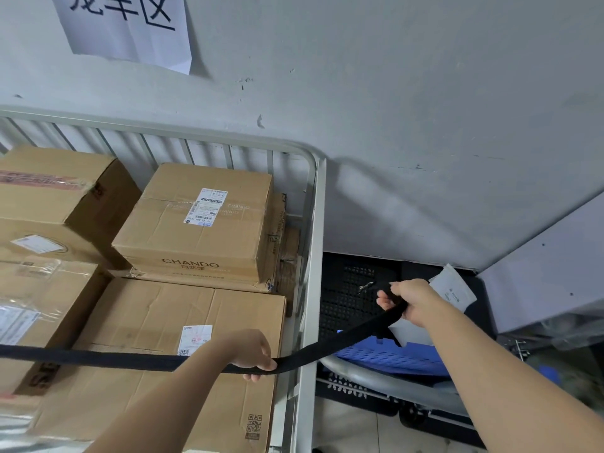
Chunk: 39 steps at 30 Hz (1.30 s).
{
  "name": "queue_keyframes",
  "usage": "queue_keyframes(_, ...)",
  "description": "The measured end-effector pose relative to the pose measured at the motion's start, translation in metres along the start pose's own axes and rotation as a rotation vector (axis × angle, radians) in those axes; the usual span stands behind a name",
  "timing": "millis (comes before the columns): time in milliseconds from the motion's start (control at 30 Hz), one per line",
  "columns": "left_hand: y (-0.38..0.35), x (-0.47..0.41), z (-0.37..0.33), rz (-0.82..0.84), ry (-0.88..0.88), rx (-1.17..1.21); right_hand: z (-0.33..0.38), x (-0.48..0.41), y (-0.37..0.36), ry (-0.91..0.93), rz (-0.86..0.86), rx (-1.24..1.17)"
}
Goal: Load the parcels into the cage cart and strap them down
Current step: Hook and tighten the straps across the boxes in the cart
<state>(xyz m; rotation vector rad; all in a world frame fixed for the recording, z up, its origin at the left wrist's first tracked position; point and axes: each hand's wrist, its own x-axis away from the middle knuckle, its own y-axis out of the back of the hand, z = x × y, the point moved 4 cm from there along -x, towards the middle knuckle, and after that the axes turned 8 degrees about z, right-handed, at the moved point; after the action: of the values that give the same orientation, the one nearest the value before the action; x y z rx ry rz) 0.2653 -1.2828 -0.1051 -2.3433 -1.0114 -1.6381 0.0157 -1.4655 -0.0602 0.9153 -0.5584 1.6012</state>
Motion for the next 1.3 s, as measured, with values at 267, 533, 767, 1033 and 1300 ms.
queue_keyframes(267,-0.004,-0.003,0.008,-0.045,0.024,0.009,-0.009,0.003,0.004,0.057,0.134,0.138)
queue_keyframes(533,-0.011,-0.002,0.012,-0.036,0.023,-0.013,-0.018,0.001,-0.007,0.016,0.142,0.431)
queue_keyframes(767,-0.014,0.001,0.017,-0.054,0.015,-0.001,-0.024,-0.008,-0.014,-0.051,0.104,0.531)
queue_keyframes(1033,-0.007,-0.002,0.018,-0.059,-0.003,0.02,-0.026,-0.009,-0.028,0.042,0.301,0.652)
queue_keyframes(1300,-0.009,-0.008,0.029,-0.122,0.007,0.093,-0.034,-0.014,-0.05,0.095,0.417,1.19)
